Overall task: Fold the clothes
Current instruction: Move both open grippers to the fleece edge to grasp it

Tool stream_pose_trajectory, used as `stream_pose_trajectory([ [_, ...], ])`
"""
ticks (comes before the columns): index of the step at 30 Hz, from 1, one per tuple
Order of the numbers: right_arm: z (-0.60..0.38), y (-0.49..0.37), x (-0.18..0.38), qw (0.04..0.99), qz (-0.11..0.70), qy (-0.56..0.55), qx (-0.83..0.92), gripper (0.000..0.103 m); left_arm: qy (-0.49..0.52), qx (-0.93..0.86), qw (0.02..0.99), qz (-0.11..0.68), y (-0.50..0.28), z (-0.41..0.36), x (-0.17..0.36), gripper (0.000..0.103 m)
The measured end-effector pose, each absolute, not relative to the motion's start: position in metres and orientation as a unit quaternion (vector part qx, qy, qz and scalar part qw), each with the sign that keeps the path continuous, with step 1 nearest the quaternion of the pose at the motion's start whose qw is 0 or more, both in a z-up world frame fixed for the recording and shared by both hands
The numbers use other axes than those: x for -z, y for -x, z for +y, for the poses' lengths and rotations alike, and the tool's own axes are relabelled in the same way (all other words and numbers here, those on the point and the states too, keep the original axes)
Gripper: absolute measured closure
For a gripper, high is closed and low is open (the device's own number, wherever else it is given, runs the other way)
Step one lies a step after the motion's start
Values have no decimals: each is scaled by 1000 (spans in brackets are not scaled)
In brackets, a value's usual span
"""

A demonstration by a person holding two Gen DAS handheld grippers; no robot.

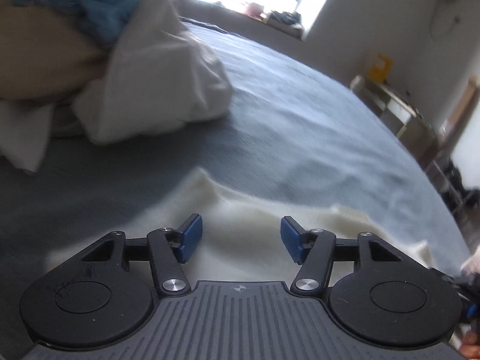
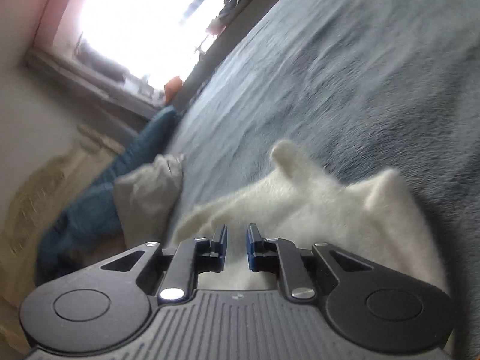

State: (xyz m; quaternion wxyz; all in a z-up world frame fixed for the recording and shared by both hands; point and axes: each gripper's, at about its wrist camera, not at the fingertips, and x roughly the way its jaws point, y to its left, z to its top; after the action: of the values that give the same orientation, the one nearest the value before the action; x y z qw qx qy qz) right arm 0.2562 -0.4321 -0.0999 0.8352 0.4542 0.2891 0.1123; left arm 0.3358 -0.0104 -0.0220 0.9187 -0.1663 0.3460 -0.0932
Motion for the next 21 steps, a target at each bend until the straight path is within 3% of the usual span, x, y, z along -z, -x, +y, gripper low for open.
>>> stream_pose_trajectory([
  [1, -446, -249, 98, 838, 270, -465, -94, 88, 174, 78, 919, 345, -338, 3, 20, 42],
  [3, -462, -236, 90, 854, 254, -453, -31, 74, 191, 42, 918, 345, -340, 31, 15, 38],
  [10, -474, -172, 59, 881, 208, -425, 13, 72, 261, 25, 905, 335, -292, 108, -2, 36],
  [16, -403, -154, 24, 909, 245, -328, -77, 69, 238, 79, 918, 307, -229, 97, -24, 36],
  [21, -308, -150, 14, 922, 296, -210, -133, 69, 181, 148, 929, 286, -207, 37, -25, 36],
])
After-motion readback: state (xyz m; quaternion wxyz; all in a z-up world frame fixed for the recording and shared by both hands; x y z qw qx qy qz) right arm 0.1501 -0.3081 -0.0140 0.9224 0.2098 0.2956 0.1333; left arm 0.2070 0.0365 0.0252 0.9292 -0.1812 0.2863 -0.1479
